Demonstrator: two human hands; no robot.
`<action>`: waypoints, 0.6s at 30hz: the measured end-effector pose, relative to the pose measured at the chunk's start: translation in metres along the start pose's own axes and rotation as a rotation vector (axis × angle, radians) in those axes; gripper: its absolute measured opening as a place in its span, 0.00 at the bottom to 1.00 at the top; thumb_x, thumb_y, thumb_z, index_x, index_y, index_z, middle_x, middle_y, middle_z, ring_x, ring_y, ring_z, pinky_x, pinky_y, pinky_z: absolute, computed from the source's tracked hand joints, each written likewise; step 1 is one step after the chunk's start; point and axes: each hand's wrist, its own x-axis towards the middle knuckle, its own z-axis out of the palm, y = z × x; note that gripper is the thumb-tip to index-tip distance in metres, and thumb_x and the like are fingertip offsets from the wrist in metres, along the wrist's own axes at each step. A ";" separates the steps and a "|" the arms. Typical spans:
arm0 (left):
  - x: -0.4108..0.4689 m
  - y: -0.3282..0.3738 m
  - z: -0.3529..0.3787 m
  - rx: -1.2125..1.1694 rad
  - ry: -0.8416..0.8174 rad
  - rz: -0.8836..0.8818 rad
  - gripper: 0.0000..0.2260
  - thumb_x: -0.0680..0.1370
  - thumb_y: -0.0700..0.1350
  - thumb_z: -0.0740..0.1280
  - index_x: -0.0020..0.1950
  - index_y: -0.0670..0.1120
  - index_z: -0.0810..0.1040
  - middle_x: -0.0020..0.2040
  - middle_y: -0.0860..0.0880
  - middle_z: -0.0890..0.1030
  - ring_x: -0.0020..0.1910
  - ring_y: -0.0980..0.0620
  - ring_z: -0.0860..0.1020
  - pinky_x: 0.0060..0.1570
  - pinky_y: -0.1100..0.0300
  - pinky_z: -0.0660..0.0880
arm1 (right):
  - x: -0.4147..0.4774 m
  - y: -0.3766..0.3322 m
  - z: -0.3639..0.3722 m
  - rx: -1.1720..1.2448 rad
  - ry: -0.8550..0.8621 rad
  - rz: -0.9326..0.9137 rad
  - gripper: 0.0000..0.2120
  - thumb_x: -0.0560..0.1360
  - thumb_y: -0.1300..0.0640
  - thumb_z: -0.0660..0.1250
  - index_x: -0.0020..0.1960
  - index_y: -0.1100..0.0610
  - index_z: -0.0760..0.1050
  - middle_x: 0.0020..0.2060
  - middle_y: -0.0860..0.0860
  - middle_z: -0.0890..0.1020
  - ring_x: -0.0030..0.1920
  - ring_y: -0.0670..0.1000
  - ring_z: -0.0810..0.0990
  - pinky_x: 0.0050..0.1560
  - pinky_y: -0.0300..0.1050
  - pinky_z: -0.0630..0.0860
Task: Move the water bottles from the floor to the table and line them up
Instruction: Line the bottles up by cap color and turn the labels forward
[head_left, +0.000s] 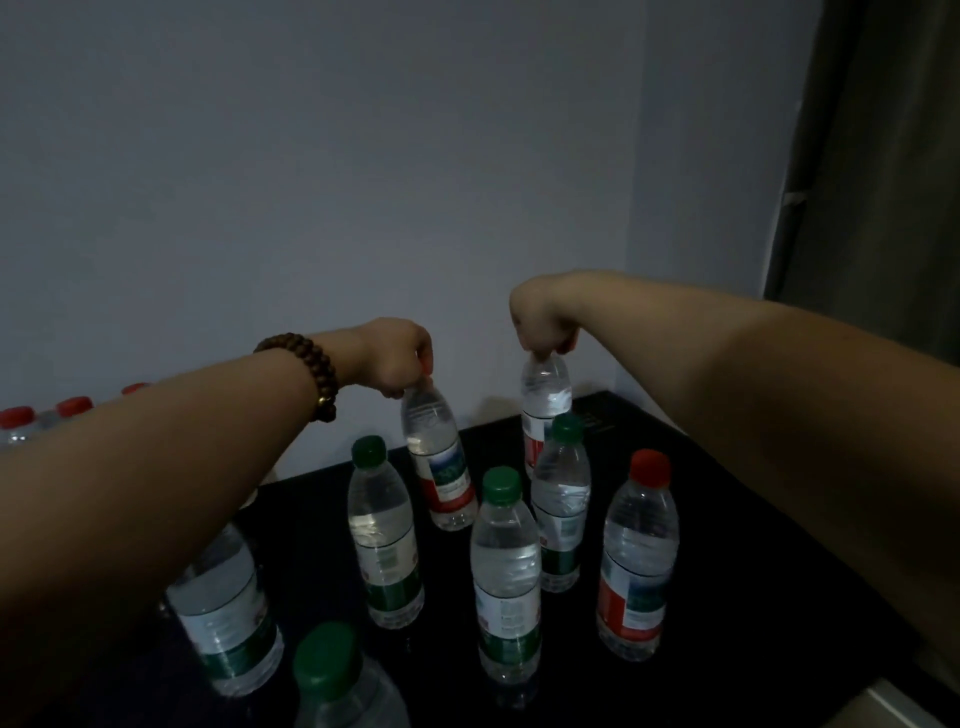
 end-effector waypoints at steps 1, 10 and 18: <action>0.000 -0.009 -0.004 -0.007 0.021 -0.014 0.07 0.78 0.47 0.72 0.53 0.48 0.78 0.45 0.48 0.82 0.37 0.53 0.82 0.31 0.63 0.75 | 0.005 -0.007 -0.005 0.052 0.043 -0.011 0.06 0.73 0.64 0.73 0.50 0.62 0.81 0.36 0.54 0.82 0.33 0.52 0.80 0.35 0.44 0.77; 0.005 -0.108 -0.018 0.132 0.097 -0.096 0.11 0.79 0.48 0.71 0.59 0.48 0.78 0.53 0.48 0.79 0.44 0.51 0.77 0.49 0.57 0.75 | 0.064 -0.083 -0.006 -0.024 0.082 -0.142 0.09 0.79 0.59 0.70 0.47 0.66 0.79 0.38 0.59 0.80 0.34 0.55 0.77 0.36 0.44 0.77; 0.022 -0.195 -0.025 0.307 0.057 -0.130 0.10 0.80 0.48 0.69 0.61 0.50 0.76 0.53 0.52 0.75 0.49 0.51 0.74 0.50 0.57 0.71 | 0.122 -0.165 0.002 0.015 0.086 -0.282 0.13 0.78 0.61 0.70 0.60 0.66 0.80 0.53 0.64 0.84 0.40 0.56 0.80 0.50 0.51 0.82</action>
